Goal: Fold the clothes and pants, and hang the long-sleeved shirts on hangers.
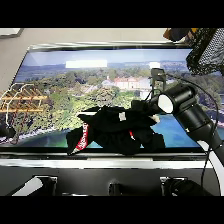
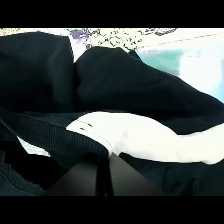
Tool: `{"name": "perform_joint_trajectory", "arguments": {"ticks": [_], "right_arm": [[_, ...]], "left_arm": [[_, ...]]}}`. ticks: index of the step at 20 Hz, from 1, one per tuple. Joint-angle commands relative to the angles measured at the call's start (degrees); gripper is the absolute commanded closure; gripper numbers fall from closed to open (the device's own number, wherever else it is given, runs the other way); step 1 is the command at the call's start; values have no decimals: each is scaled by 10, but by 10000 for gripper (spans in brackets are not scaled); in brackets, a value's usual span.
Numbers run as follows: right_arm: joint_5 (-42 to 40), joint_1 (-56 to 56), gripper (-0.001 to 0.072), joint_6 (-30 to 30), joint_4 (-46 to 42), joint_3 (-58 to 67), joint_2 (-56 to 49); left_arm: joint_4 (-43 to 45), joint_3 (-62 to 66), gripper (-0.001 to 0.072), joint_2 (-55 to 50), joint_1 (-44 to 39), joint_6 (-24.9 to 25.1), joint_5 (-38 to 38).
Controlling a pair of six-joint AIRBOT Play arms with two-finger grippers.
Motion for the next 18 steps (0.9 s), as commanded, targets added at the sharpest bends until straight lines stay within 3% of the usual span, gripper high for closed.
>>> {"name": "perform_joint_trajectory", "arguments": {"ticks": [1,14,15,17,18], "right_arm": [[5,1,661,1,1,0,0],[11,1,661,10,0,0,0],[12,1,661,10,0,0,0],[12,1,661,10,0,0,0],[13,1,661,10,0,0,0]], "left_arm": [[-5,-2,36,-30,6,7,-5],[-5,-2,44,-96,7,35,-29],[-4,-2,100,-98,7,36,-29],[-2,-2,283,-100,7,37,-24],[-2,-2,328,-101,7,37,-20]]}}
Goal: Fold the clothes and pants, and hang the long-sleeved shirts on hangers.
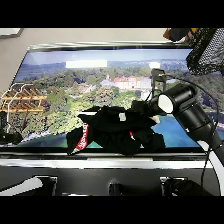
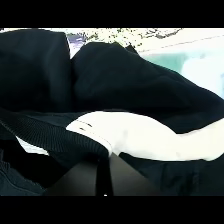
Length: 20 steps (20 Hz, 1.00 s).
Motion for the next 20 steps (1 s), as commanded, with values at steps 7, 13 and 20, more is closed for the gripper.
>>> {"name": "perform_joint_trajectory", "arguments": {"ticks": [7,13,20], "right_arm": [[2,1,661,1,-7,0,0],[2,1,661,1,-16,0,0],[2,1,661,1,-26,0,0]], "left_arm": [[4,0,528,-15,1,26,9],[-3,9,674,-11,0,30,24],[-71,80,675,23,0,30,24]]}}
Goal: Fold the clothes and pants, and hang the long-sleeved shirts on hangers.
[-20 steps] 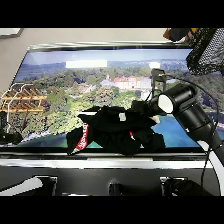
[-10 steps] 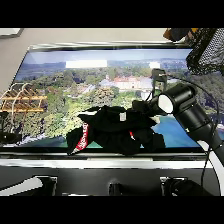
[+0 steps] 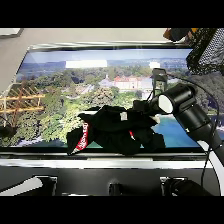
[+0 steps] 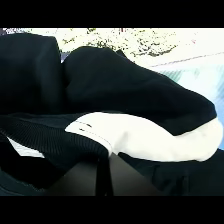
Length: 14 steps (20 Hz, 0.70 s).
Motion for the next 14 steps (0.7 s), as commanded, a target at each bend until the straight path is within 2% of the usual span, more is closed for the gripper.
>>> {"name": "perform_joint_trajectory", "arguments": {"ticks": [1,8,12,14], "right_arm": [[0,1,661,0,-3,0,0],[0,1,661,-1,-3,0,0],[0,1,661,-1,-3,0,0],[0,1,661,-1,-6,0,0]], "left_arm": [[-39,36,675,23,0,0,2],[-97,80,675,80,-38,-3,21],[-127,93,677,115,-107,-9,39],[-131,93,677,137,-156,-31,42]]}}
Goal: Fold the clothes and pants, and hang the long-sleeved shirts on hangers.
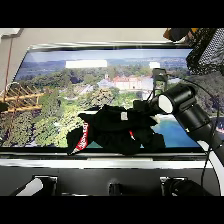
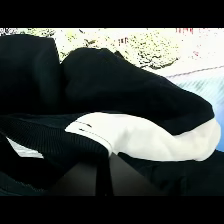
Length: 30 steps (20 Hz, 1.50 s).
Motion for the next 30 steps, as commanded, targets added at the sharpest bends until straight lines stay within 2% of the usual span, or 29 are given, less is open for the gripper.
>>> {"name": "perform_joint_trajectory", "arguments": {"ticks": [1,3,6,9,10,16,19,25,30], "right_arm": [[-1,1,661,0,-5,0,0],[-2,1,661,0,-12,0,0],[-10,1,661,0,-20,0,0],[-17,1,661,0,-20,0,0],[-15,1,661,0,-20,0,0],[-13,1,661,0,-32,0,0],[-8,1,661,1,-33,0,0],[0,1,661,22,-51,0,-17],[-16,0,661,52,-74,0,-29]], "left_arm": [[-17,5,677,37,-81,-18,6],[-17,3,677,57,-141,-12,-13],[-24,-21,677,89,-222,69,-96],[-82,-81,677,138,-263,163,-191],[-88,-101,677,160,-273,179,-220],[-90,-189,676,275,-286,181,-274],[-90,-204,676,304,-286,214,-345],[-90,-205,676,348,-286,211,-356],[-91,-205,676,348,-286,211,-396]]}}
